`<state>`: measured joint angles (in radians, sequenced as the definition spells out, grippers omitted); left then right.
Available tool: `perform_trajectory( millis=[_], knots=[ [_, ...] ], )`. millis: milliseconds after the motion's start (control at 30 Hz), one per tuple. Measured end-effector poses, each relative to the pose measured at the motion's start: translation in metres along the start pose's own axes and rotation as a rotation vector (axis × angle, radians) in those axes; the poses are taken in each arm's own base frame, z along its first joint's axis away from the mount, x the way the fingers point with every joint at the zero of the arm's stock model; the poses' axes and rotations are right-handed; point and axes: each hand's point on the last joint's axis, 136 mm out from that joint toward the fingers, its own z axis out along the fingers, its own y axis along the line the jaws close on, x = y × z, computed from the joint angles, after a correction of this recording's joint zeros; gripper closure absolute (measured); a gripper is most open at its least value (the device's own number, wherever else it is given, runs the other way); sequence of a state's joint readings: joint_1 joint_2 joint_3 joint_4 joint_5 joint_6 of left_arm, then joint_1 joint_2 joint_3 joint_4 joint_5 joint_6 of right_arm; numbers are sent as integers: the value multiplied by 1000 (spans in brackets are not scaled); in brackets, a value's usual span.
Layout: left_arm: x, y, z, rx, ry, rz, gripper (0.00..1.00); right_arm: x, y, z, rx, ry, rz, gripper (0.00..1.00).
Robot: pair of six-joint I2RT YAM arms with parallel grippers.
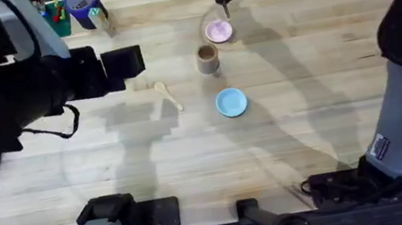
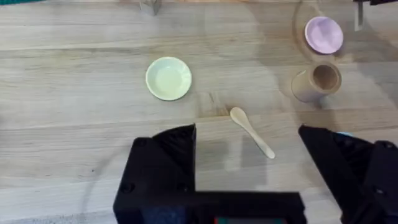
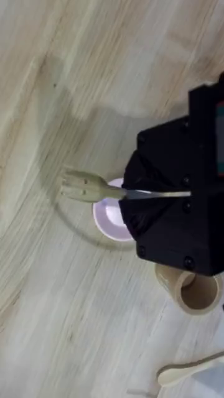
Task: Pick up a utensil and set it on the pink plate, then put the other utensil in the container.
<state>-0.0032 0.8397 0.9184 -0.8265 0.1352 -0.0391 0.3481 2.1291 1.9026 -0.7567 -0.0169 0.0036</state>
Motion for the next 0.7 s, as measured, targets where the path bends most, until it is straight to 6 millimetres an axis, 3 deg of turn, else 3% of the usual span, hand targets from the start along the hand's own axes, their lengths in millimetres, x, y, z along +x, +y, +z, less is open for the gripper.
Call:
perform_trajectory(
  millis=[433,700],
  knots=[
    [0,0,0,0,0,0,9,14,1,32,-2,54,-2,971],
    [0,0,0,0,0,0,9,21,16,46,-17,79,-26,971]
  ],
)
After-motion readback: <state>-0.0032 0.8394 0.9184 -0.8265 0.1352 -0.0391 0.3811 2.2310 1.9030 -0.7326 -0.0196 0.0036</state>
